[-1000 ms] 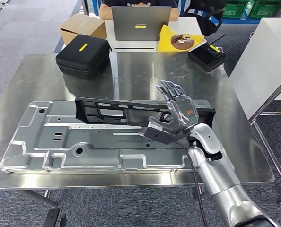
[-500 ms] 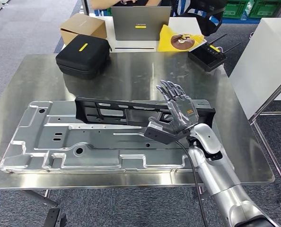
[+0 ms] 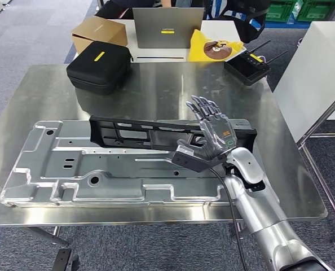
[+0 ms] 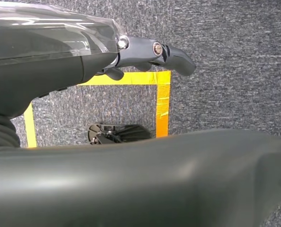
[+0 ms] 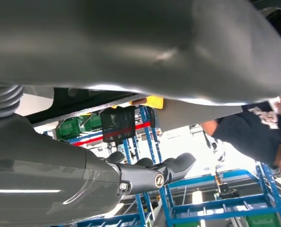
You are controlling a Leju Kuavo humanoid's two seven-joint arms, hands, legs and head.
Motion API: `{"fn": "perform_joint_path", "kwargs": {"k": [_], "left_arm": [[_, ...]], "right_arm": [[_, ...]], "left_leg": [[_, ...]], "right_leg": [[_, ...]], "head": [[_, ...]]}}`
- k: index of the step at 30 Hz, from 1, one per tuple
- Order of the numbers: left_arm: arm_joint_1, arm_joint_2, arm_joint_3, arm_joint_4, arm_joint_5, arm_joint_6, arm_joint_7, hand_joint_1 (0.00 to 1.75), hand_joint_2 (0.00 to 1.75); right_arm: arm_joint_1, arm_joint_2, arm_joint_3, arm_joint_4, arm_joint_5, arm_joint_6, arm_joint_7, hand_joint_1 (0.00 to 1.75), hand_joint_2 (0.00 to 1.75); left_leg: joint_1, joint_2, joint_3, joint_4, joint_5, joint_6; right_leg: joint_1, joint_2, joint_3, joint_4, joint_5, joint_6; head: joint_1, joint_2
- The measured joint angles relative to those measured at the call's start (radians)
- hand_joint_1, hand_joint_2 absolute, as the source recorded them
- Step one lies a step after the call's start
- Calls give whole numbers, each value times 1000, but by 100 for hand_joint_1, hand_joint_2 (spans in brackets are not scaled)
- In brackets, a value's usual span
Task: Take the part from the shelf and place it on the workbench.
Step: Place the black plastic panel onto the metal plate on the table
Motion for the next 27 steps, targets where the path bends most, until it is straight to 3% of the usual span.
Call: {"fn": "perform_joint_path", "kwargs": {"k": [27], "left_arm": [[0, 0, 0, 0, 0, 0, 0, 0, 0]], "right_arm": [[0, 0, 0, 0, 0, 0, 0, 0, 0]], "left_leg": [[0, 0, 0, 0, 0, 0]], "right_leg": [[0, 0, 0, 0, 0, 0]], "head": [[0, 0]]}}
